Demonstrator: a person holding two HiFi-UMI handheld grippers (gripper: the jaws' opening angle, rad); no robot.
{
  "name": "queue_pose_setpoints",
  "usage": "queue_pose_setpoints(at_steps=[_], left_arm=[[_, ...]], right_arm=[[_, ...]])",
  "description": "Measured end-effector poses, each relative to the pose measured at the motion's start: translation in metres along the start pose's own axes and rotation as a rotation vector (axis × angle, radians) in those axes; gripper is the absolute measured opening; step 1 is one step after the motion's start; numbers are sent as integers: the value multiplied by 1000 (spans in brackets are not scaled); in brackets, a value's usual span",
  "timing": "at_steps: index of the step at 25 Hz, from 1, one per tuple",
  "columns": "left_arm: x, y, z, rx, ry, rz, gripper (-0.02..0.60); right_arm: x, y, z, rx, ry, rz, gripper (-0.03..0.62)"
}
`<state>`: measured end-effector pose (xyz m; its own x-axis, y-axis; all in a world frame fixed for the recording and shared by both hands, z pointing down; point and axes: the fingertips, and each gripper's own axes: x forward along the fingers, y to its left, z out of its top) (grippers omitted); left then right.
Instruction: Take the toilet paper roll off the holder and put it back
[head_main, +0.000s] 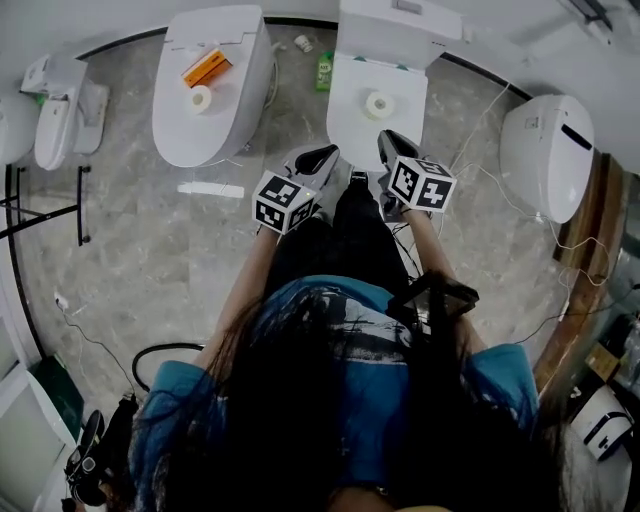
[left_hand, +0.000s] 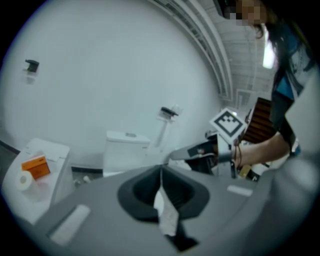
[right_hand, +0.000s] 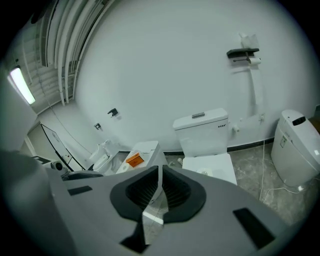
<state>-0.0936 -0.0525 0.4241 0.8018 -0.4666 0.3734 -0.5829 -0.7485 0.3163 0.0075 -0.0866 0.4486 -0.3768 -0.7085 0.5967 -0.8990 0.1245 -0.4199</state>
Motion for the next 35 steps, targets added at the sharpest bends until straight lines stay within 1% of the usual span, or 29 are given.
queue_pose_setpoints(at_steps=[4,11,14,20,24,28,31,35], left_arm=[[-30,-15,-3,28,-24,-25,0],[-74,-40,-20,4,-41,-51,0],[-79,-57,-27,-2,-40,-70,0],[-82,-100,-32,24,-42,-98,0],[-85,-123,-36,17,-53,-80,0],[-92,-156,-48,-21,-87,-37,0],[-97,-197,-64,-43,-113,-8,0],[-104,-257,-86,-39,-124,29,0]], right_arm=[[-30,23,-18,1,-43,-15,29],[-86,45,-62,49,-74,-41,19],[-111,46,-79,42,-78,-55,18],[-152,39,-105,43,-74,-64,18],[-176,37,-120,21,-61,-46,18],[-211,33,-148,-30,-40,-15,18],[-244,27,-177,-62,-27,19,19],[-287,16,-212,-87,-9,63,18]])
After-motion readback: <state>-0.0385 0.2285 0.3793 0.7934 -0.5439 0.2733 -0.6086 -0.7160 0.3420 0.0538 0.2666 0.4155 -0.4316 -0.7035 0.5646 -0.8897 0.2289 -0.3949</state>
